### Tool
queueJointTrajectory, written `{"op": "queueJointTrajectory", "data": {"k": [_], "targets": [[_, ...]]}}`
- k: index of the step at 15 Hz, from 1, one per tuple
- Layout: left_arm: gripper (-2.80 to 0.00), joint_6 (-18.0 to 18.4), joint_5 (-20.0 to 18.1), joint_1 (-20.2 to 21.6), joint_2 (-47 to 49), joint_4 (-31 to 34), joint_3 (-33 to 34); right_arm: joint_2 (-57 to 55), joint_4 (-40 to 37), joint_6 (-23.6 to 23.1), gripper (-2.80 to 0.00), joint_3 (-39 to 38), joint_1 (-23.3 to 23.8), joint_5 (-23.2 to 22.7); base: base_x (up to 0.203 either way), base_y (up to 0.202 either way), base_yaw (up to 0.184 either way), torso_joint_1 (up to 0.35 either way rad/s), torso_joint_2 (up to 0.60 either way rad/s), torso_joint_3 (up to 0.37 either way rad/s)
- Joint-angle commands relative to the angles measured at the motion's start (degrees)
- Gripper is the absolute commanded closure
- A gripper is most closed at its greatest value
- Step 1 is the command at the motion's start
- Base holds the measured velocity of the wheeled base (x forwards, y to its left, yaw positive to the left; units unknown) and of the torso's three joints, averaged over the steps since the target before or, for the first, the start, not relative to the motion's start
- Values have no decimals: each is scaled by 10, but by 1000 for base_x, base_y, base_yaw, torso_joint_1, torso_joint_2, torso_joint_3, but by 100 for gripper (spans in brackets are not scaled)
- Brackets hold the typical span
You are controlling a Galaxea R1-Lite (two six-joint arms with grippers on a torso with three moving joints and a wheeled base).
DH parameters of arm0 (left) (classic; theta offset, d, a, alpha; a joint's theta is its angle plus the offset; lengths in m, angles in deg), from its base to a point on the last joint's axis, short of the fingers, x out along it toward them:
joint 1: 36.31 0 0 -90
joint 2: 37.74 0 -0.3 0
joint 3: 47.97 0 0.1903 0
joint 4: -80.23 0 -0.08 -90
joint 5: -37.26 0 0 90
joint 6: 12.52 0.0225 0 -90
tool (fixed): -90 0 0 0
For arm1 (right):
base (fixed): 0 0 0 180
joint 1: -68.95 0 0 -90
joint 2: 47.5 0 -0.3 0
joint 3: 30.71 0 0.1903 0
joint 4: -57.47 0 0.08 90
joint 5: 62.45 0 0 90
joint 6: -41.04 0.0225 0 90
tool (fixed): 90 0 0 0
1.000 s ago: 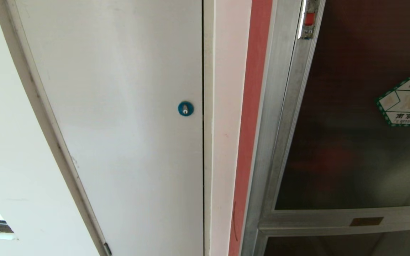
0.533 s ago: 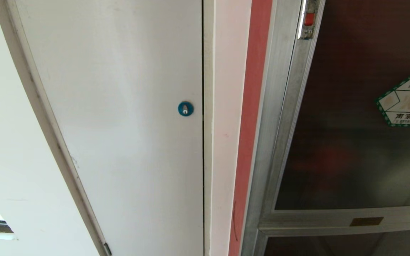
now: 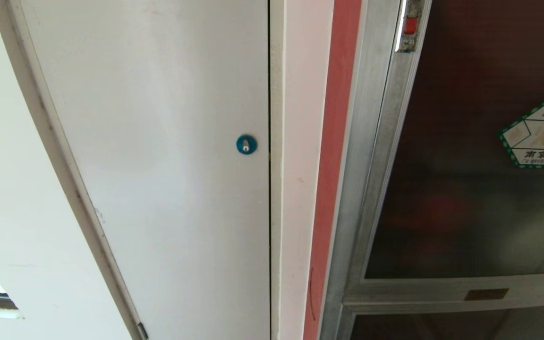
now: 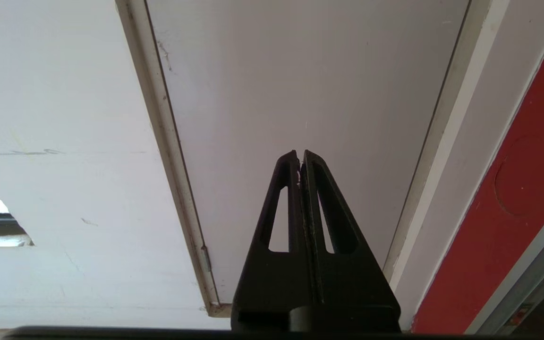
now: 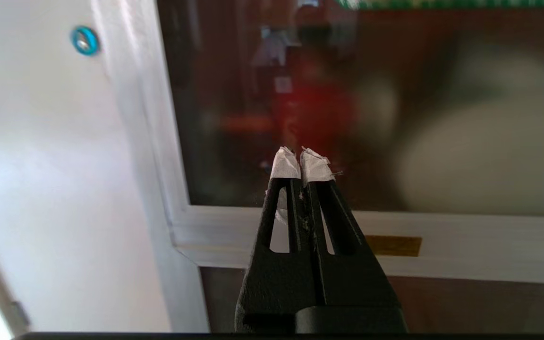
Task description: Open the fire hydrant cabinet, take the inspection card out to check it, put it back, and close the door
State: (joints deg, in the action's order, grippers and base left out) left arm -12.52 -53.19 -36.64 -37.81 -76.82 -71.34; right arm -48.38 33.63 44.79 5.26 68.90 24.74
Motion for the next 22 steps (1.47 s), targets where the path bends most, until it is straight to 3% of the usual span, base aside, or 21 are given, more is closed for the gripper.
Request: {"op": "queueJointTrajectory", "data": {"k": [1, 5, 9, 17, 22], "targets": [[0, 0, 0, 0, 1, 0, 0, 9, 64, -14, 0, -76, 0, 4, 0, 0, 0, 0, 0, 0], [0, 0, 0, 0, 1, 0, 0, 10, 90, -57, 0, -126, 0, 10, 0, 0, 0, 0, 0, 0], [0, 0, 0, 0, 1, 0, 0, 9, 33, -63, 0, -126, 0, 47, 0, 0, 0, 0, 0, 0], [0, 0, 0, 0, 1, 0, 0, 9, -1, -90, 0, -125, 0, 25, 0, 0, 0, 0, 0, 0], [0, 0, 0, 0, 1, 0, 0, 9, -1, -57, 0, -125, 0, 24, 0, 0, 0, 0, 0, 0]]}}
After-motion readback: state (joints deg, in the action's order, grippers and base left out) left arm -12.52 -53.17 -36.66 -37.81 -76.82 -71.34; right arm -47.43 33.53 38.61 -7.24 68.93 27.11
